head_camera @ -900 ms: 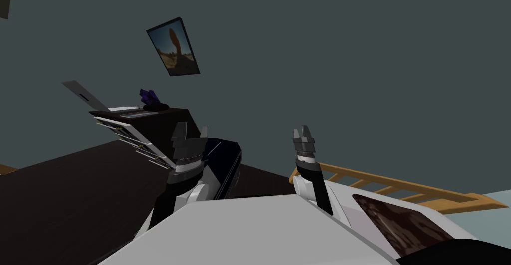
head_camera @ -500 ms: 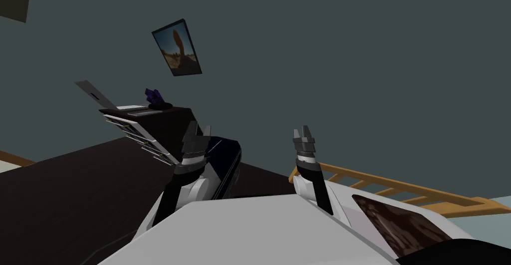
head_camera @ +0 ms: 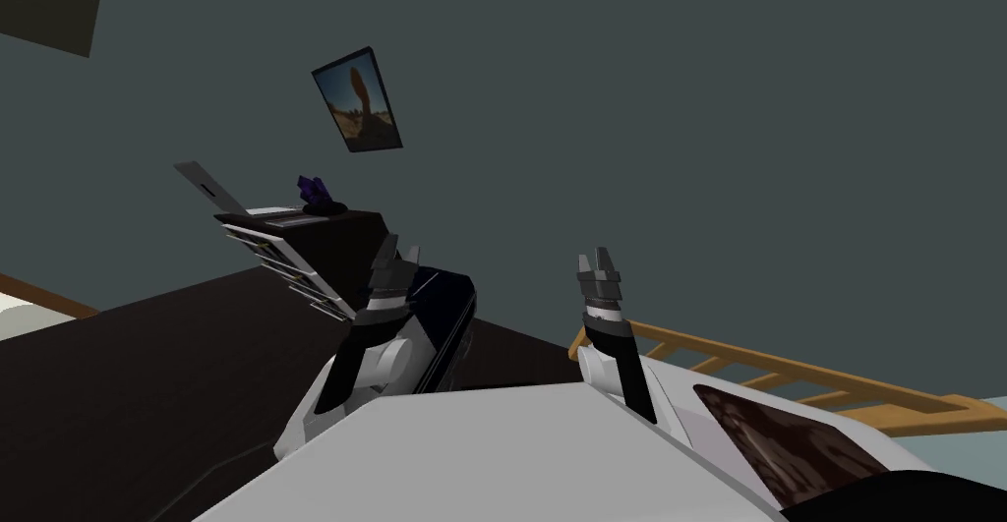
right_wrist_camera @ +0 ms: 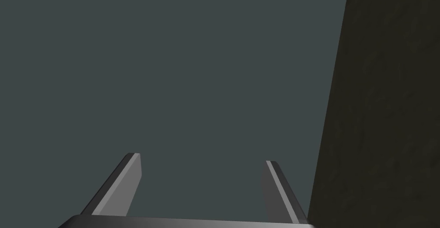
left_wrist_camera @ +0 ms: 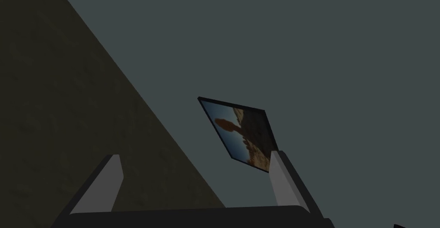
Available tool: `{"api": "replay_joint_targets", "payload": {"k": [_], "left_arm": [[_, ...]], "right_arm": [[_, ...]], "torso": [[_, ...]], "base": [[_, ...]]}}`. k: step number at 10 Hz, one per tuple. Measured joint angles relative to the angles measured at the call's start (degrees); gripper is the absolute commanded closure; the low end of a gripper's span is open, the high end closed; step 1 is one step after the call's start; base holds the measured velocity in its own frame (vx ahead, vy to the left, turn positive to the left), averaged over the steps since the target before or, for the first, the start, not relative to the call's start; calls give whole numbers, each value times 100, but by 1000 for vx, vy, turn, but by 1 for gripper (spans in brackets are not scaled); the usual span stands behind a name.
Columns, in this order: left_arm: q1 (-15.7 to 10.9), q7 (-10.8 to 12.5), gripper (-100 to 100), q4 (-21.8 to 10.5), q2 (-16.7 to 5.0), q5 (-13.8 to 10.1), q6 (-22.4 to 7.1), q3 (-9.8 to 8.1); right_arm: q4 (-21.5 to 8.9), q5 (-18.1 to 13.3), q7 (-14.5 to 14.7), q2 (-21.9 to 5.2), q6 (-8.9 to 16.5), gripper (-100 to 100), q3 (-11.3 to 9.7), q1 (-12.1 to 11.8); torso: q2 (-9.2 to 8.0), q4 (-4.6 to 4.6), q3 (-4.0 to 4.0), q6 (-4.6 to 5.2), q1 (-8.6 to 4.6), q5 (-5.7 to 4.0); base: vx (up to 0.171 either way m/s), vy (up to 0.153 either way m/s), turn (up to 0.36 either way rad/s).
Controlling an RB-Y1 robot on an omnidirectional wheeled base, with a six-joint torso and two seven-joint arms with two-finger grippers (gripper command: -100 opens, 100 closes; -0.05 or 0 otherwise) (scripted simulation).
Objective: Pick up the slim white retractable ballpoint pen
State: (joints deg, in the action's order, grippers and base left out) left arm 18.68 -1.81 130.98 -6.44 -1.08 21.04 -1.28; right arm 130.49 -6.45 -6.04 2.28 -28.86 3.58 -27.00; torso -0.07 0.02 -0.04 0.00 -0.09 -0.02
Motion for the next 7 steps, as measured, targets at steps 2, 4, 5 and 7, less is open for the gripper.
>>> {"api": "replay_joint_targets", "payload": {"k": [2, 4, 5, 7], "left_arm": [[-232, 63, -100, -139, -7, 7, -269, -85], [-487, 162, -100, -314, -41, -11, -559, -222], [-685, 213, -100, -469, -53, -12, -710, -301], [-899, 306, -100, -661, -60, -10, -970, -411]], "right_arm": [[0, 0, 0, 0, 0, 0, 0, 0], [0, 0, 0, 0, 0, 0, 0, 0], [0, 0, 0, 0, 0, 0, 0, 0], [0, 0, 0, 0, 0, 0, 0, 0]], "torso": [[-1, 0, 0, 0, -4, -1], [-1, 0, -1, 0, -3, -1], [-2, 0, -1, 0, -1, 0], [-3, 0, -1, -1, -7, -1]], "base": [[-29, -36, 53], [-33, -28, 51], [-32, -28, 33], [-32, -41, 61]]}}
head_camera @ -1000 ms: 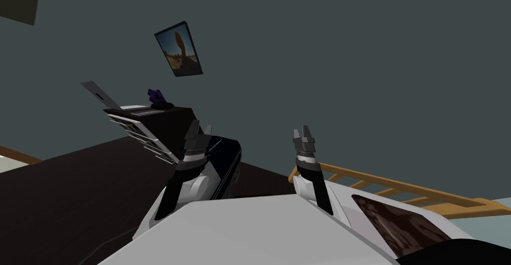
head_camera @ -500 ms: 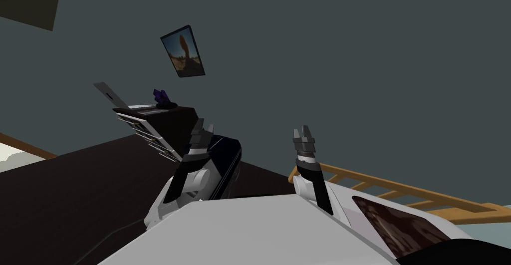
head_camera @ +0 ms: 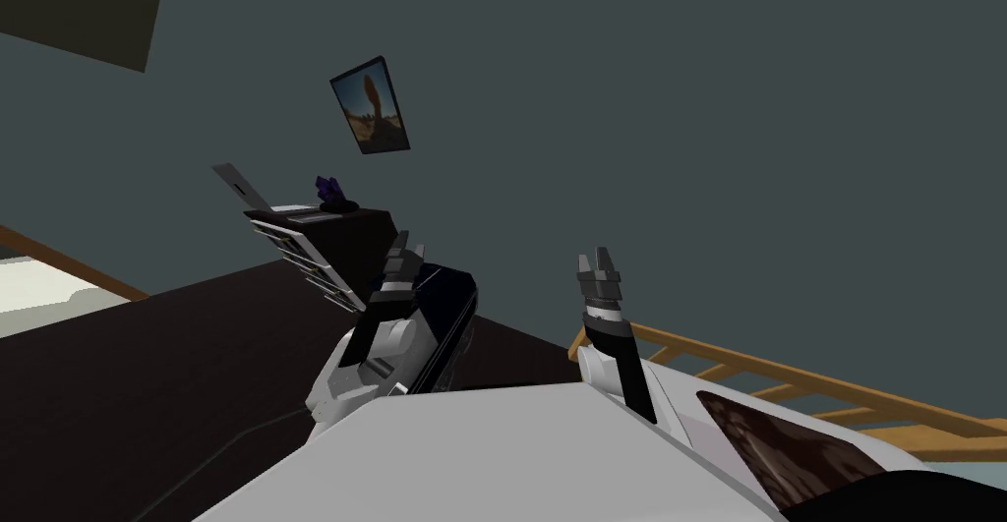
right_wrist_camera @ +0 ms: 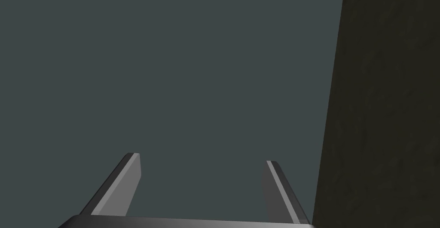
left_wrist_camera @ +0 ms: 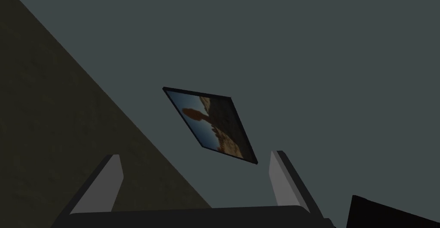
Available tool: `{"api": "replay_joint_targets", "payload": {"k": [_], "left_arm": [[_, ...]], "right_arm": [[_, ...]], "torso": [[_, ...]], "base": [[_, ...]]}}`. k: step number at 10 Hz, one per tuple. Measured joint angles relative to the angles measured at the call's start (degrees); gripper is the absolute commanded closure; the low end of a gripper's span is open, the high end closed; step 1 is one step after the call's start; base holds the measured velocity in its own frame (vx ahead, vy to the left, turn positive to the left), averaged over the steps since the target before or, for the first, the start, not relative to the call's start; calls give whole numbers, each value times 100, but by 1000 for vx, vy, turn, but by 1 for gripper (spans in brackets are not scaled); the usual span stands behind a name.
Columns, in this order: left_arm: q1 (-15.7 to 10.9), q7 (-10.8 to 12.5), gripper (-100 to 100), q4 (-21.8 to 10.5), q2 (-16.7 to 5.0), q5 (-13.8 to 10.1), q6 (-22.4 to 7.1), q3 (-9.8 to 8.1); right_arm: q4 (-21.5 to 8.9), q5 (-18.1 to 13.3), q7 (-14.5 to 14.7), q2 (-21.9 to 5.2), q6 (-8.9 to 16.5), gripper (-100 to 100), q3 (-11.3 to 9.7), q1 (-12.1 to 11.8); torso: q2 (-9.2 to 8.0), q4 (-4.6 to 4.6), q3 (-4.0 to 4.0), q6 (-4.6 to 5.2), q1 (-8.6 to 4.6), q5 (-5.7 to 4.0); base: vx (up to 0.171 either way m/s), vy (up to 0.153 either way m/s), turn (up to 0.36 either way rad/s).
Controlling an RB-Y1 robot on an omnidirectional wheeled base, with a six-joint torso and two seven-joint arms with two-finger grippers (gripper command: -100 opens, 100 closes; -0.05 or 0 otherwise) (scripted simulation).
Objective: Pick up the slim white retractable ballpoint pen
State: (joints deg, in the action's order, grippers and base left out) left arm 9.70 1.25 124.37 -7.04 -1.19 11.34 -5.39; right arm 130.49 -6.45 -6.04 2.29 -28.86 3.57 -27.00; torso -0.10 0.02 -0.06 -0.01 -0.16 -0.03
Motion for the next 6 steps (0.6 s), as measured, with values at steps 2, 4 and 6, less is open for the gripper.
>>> {"api": "replay_joint_targets", "payload": {"k": [2, 4, 6], "left_arm": [[-329, 116, -100, -230, -41, -15, -358, -163], [-582, 233, -100, -478, -60, -20, -651, -294], [-941, 346, -100, -770, -78, -14, -1002, -441]], "right_arm": [[0, 0, 0, 0, 0, 0, 0, 0], [0, 0, 0, 0, 0, 0, 0, 0], [0, 0, 0, 0, 0, 0, 0, 0]], "torso": [[3, -1, 2, 0, 1, 0], [5, -1, 3, 0, 2, 0], [8, -2, 4, 0, 3, 0]], "base": [[-25, -36, 57], [-20, -36, 68], [-19, -35, 66]]}}
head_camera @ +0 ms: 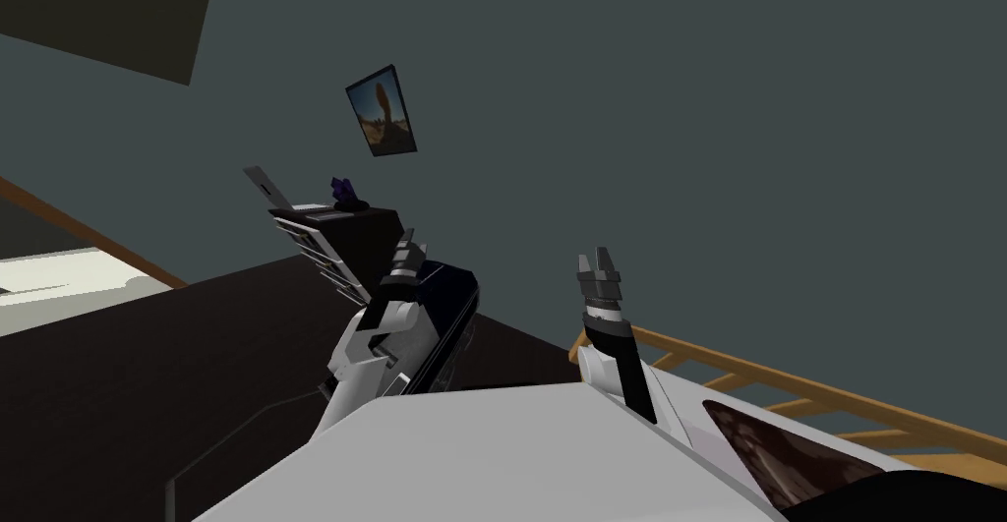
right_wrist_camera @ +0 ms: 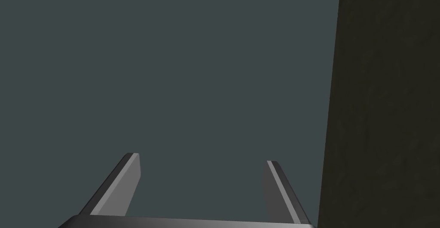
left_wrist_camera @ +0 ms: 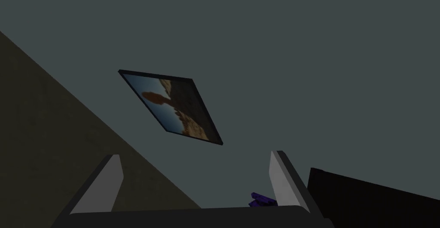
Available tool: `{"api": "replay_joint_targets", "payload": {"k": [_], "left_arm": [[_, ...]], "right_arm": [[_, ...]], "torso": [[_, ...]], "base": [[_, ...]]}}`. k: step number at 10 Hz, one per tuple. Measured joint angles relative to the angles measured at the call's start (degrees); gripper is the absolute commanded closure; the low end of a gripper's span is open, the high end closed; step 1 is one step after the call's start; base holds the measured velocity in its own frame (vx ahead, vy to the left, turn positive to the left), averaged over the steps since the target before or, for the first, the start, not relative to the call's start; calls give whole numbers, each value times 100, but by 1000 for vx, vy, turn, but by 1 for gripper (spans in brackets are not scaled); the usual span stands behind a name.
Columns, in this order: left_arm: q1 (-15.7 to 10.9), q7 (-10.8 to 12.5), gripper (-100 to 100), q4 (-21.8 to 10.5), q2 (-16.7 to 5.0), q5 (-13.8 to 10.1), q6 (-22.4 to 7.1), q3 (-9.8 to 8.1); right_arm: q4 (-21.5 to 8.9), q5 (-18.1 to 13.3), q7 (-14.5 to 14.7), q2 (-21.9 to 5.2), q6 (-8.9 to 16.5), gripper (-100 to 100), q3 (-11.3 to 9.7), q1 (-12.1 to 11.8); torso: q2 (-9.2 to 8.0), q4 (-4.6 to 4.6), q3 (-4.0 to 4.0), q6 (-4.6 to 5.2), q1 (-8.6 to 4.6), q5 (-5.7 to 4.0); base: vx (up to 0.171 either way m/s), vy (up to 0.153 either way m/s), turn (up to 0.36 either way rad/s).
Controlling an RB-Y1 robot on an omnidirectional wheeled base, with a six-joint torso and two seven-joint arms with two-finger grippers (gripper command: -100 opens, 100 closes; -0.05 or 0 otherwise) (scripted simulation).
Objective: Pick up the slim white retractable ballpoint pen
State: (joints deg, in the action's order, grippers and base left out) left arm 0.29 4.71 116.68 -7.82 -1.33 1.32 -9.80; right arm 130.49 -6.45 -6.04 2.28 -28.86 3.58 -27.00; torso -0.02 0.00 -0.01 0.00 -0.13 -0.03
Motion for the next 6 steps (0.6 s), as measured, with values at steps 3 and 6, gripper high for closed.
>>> {"api": "replay_joint_targets", "payload": {"k": [3, 6], "left_arm": [[-369, 177, -100, -366, -30, -2, -486, -176], [-783, 301, -100, -748, -32, 24, -915, -323]], "right_arm": [[0, 0, 0, 0, 0, 0, 0, 0], [0, 0, 0, 0, 0, 0, 0, 0]], "torso": [[2, -1, 1, 1, -1, 0], [2, -1, 1, 1, 3, 0]], "base": [[-11, -41, 87], [-9, -31, 38]]}}
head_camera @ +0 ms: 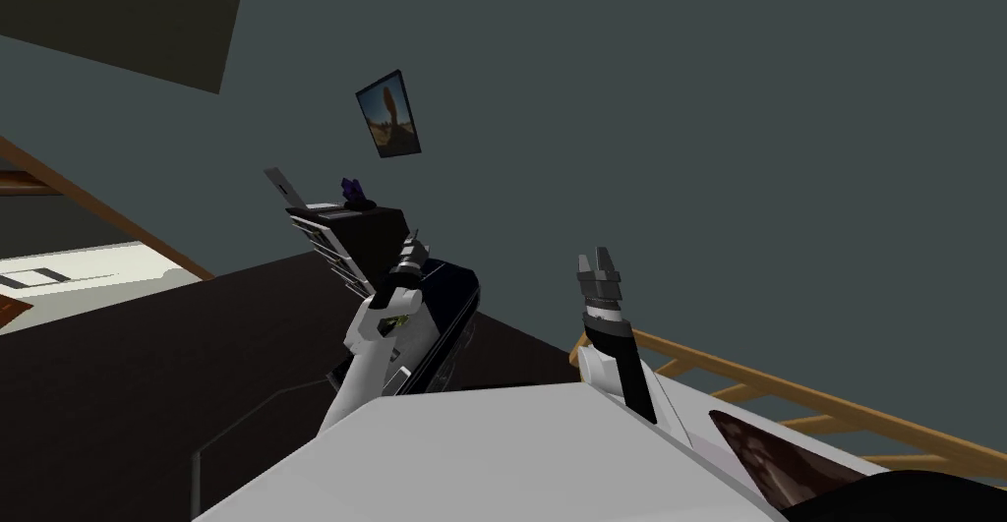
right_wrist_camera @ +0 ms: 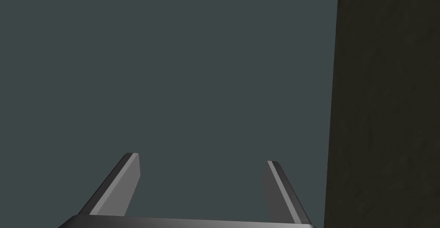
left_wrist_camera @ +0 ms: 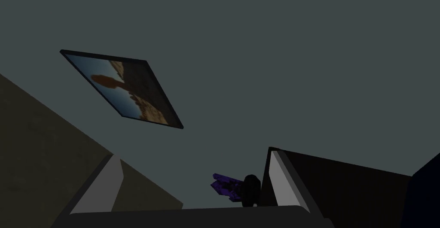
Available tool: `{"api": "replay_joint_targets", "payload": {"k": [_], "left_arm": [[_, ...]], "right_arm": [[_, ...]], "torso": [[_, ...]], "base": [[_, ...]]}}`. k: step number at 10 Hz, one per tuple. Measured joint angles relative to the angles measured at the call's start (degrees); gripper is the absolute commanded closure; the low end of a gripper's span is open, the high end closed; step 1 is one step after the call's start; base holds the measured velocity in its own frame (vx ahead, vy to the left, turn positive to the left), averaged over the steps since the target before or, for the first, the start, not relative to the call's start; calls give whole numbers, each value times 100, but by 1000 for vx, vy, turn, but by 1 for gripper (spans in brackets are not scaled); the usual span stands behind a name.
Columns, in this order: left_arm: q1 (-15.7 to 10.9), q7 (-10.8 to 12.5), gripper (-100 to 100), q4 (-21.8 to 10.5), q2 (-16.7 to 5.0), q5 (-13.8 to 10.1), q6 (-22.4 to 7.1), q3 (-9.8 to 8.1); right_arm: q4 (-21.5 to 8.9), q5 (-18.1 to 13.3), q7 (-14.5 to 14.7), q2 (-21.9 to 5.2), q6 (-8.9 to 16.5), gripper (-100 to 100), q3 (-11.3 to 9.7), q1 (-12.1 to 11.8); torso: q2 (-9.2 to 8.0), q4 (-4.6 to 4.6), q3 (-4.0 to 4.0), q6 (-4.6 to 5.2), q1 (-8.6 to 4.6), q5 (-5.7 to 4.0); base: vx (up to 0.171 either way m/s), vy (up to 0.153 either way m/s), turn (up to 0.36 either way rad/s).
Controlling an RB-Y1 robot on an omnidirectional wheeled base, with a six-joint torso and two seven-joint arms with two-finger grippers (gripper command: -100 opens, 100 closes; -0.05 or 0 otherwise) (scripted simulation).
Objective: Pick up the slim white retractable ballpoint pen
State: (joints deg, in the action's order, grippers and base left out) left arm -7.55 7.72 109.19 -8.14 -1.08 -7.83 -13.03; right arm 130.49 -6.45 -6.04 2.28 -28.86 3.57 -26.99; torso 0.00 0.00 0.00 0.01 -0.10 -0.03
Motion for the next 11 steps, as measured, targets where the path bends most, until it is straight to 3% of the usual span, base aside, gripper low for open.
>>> {"api": "replay_joint_targets", "payload": {"k": [2, 3, 6, 8, 11], "left_arm": [[-216, 102, -100, -203, 26, 27, -336, -98], [-371, 190, -100, -359, -47, 7, -498, -195], [-906, 343, -100, -873, 9, 107, -998, -364], [-1145, 442, -100, -1259, -74, 83, -1188, -452], [-1439, 576, -100, -1576, -127, 90, -1608, -563]], "right_arm": [[0, 0, 0, 0, 0, 0, 0, 0], [0, 0, 0, 0, 0, 0, 0, 0], [0, 0, 0, 0, 0, 0, 0, 0], [0, 0, 0, 0, 0, 0, 0, -1], [0, 0, 0, 0, 0, 0, 0, -1]], "torso": [[1, -1, 1, 0, -1, 0], [3, 0, 1, -2, -4, 0], [8, -2, 4, 1, -8, -1], [10, -2, 6, -2, 0, 0], [9, -2, 5, -2, 1, 1]], "base": [[-6, -36, 75], [-3, -40, 58], [5, -37, 53], [12, -32, 81], [9, -18, 40]]}}
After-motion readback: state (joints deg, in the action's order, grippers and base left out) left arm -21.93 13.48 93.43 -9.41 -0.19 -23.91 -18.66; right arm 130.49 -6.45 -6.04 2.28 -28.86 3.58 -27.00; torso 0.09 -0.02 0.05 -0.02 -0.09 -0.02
